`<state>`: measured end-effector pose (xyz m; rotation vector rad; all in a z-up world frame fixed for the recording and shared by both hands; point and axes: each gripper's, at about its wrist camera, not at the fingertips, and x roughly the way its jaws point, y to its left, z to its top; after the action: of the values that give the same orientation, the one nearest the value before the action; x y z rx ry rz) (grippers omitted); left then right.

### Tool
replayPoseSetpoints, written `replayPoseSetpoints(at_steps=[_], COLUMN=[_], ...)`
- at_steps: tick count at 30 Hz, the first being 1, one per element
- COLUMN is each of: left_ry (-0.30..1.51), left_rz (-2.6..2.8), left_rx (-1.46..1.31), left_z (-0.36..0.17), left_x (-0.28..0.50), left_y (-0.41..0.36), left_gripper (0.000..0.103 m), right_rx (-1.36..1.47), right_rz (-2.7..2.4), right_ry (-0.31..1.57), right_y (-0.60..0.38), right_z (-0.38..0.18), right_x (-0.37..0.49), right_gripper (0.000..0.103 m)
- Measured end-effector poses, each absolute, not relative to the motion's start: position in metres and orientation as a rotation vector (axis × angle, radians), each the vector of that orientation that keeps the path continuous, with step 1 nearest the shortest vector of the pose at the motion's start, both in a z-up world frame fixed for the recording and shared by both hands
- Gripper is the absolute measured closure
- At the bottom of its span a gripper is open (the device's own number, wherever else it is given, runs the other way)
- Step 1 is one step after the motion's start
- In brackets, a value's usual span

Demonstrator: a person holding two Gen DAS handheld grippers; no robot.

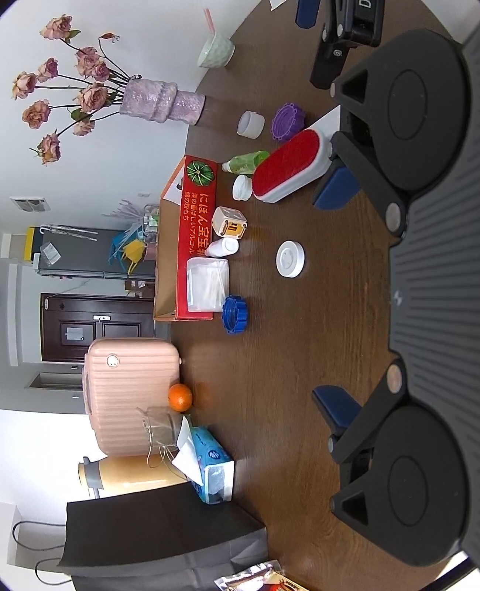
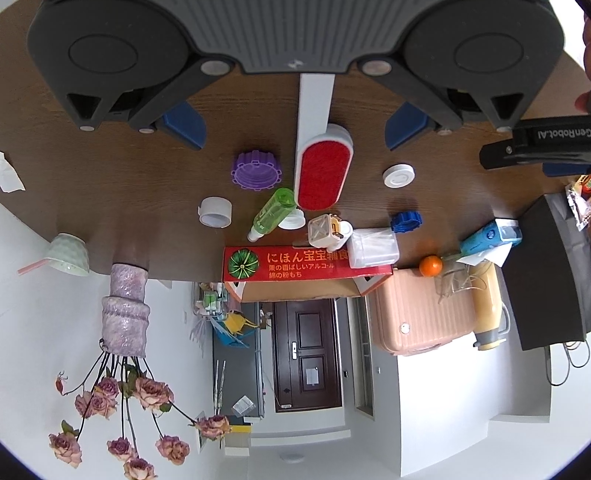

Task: Organize rigid objects
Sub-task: 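Close the right gripper around the red lint brush while the left tool moves toward the blue cap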

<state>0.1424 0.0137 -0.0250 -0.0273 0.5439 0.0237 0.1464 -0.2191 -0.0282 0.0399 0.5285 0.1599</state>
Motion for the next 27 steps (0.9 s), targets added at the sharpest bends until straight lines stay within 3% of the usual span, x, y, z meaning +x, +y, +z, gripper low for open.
replayPoseSetpoints(at_steps=[18, 27], left_ry=[0.613, 0.645], left_rz=[0.033, 0.062], left_rx=[-0.023, -0.030], left_z=[-0.037, -0.046], left_x=[0.207, 0.232], left_y=[0.020, 0.036], left_gripper=[0.000, 0.000], right_rx=[0.022, -0.012], right_rz=[0.206, 0.257], right_ry=[0.620, 0.678], right_y=[-0.200, -0.180], right_z=[-0.044, -0.054], right_x=[0.214, 0.241], right_gripper=[0.001, 0.008])
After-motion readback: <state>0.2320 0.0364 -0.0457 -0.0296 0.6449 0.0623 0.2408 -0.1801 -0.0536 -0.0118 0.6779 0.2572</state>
